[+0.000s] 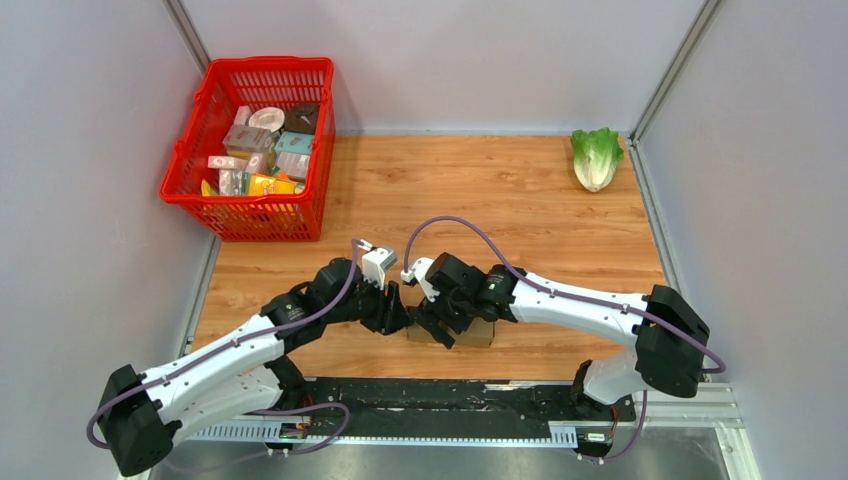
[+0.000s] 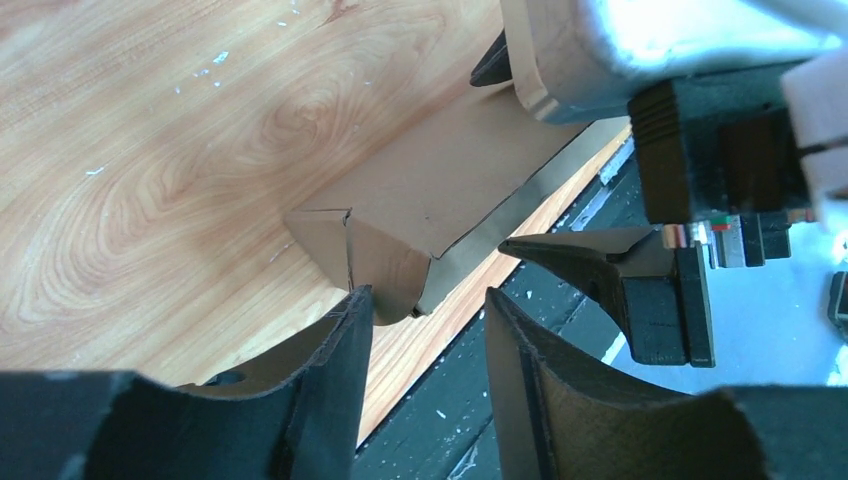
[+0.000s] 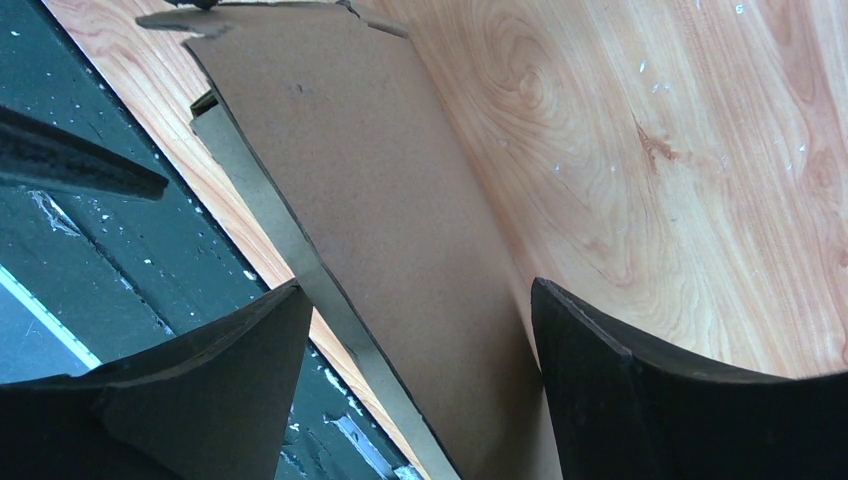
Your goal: Fold the paper box
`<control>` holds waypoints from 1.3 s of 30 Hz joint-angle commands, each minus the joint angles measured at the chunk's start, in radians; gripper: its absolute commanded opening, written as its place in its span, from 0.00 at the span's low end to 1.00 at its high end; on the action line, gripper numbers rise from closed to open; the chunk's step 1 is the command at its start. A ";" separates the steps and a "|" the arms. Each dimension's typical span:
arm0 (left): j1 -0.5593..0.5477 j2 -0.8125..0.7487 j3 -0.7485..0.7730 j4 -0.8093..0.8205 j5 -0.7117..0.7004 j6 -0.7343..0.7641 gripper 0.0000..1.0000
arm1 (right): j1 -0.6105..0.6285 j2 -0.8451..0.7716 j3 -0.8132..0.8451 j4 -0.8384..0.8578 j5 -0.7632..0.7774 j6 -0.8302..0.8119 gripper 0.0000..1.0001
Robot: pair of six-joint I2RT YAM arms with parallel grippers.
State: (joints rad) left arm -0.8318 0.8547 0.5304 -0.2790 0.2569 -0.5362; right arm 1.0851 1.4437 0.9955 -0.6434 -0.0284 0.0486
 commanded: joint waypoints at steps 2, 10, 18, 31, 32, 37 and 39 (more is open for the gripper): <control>-0.007 -0.010 0.017 0.012 -0.016 0.024 0.49 | -0.002 -0.019 -0.001 0.041 -0.028 0.007 0.82; -0.018 0.052 0.031 0.031 -0.012 0.035 0.47 | -0.004 -0.022 -0.004 0.044 -0.030 0.007 0.82; -0.020 0.043 0.037 0.023 0.016 0.015 0.36 | -0.002 -0.012 -0.014 0.056 -0.030 0.010 0.82; -0.020 0.017 0.062 0.020 0.035 -0.042 0.06 | -0.004 0.000 -0.020 0.070 -0.038 0.008 0.81; -0.020 0.014 0.060 0.024 0.036 -0.045 0.05 | -0.004 0.001 -0.021 0.070 -0.038 0.008 0.81; -0.020 0.018 0.066 0.037 0.045 -0.073 0.01 | -0.005 0.006 -0.020 0.074 -0.041 0.011 0.81; -0.020 0.014 0.074 0.032 0.035 -0.080 0.00 | -0.002 0.007 -0.021 0.073 -0.039 0.010 0.81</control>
State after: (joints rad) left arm -0.8448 0.8936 0.5438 -0.3058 0.2523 -0.5751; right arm 1.0847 1.4437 0.9825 -0.6235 -0.0505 0.0483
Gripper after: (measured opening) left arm 0.009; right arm 0.814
